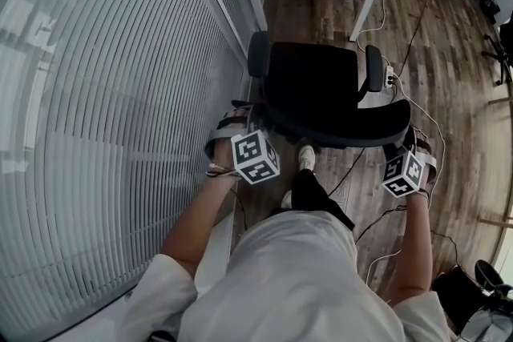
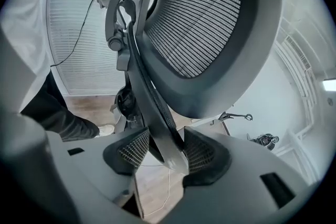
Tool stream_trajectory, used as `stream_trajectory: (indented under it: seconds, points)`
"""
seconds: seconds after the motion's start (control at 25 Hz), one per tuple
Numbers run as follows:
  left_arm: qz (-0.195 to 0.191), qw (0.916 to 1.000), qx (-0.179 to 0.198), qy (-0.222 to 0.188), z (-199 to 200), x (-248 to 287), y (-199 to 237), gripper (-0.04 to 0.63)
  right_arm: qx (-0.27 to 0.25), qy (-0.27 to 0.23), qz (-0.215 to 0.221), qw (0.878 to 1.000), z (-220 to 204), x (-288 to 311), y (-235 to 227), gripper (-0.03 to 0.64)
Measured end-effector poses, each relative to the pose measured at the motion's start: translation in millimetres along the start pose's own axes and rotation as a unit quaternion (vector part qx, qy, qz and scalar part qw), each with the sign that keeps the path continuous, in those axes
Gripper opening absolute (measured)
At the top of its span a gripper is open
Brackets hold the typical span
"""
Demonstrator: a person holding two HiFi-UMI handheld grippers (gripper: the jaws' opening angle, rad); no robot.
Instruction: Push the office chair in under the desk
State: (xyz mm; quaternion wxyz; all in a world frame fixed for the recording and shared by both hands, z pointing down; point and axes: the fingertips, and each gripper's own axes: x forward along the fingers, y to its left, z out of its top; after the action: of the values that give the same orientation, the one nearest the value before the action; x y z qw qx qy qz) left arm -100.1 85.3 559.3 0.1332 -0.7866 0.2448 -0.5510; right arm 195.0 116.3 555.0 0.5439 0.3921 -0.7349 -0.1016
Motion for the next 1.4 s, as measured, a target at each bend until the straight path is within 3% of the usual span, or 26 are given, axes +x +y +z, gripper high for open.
stream_trajectory:
  seconds: [1.4]
  points:
    - [0.014,0.9999,-0.002,0.006,0.5,29.3,47.3,0.165,0.003,0.003,-0.014,1.000,15.4,39.6,-33.3,0.221]
